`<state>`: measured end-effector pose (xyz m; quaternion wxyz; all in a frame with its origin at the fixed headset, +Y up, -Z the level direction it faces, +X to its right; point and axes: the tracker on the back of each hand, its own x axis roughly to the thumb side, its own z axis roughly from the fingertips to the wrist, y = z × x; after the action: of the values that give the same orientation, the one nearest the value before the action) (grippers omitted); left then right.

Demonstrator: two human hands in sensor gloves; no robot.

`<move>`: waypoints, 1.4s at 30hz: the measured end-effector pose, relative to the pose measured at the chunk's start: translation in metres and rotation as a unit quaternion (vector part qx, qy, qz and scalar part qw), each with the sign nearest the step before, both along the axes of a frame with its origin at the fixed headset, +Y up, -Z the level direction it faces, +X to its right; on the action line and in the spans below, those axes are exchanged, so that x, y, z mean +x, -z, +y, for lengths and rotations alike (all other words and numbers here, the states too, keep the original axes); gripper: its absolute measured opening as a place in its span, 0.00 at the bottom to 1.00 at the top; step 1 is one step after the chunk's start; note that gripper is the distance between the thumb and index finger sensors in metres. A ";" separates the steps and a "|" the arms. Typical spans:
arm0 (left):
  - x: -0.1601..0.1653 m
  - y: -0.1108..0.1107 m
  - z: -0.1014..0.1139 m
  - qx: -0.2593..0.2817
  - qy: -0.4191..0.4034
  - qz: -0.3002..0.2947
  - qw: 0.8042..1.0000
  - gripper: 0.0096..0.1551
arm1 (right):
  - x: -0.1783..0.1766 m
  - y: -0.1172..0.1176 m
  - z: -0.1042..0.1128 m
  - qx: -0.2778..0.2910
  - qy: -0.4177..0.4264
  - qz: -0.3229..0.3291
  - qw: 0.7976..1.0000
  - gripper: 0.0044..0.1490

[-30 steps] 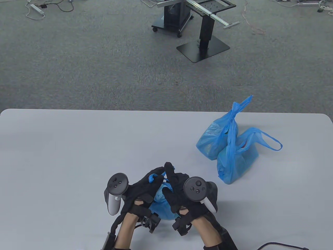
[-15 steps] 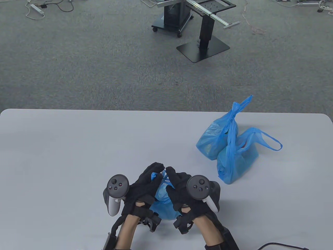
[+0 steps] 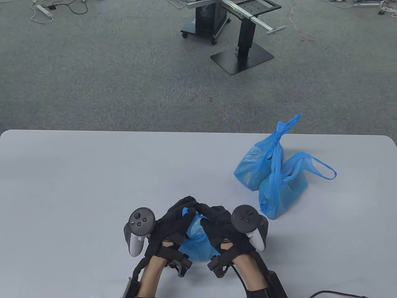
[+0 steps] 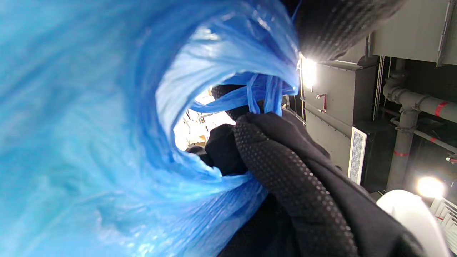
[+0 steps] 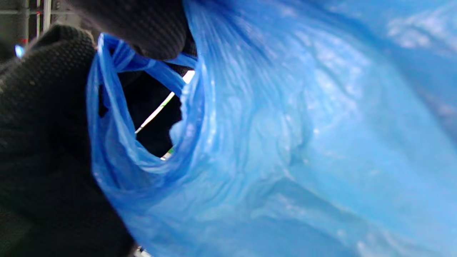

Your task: Tie knot on plastic bag top

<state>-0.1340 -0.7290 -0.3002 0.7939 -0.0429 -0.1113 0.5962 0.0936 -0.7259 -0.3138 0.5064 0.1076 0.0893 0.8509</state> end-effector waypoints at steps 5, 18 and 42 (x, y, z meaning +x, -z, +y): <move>0.002 0.000 0.001 0.006 0.005 -0.012 1.000 0.29 | 0.004 0.002 -0.003 -0.019 0.025 -0.002 1.000 0.31; 0.002 0.000 0.004 0.008 -0.021 -0.025 0.999 0.25 | 0.003 0.004 -0.012 -0.101 0.148 0.044 0.983 0.33; -0.013 0.003 -0.003 -0.014 -0.026 0.009 1.000 0.26 | 0.005 0.008 -0.015 -0.150 0.257 0.092 0.950 0.29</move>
<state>-0.1469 -0.7321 -0.3036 0.7787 -0.0462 -0.0968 0.6182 0.0987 -0.7407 -0.3213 0.7075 0.1274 0.2314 0.6555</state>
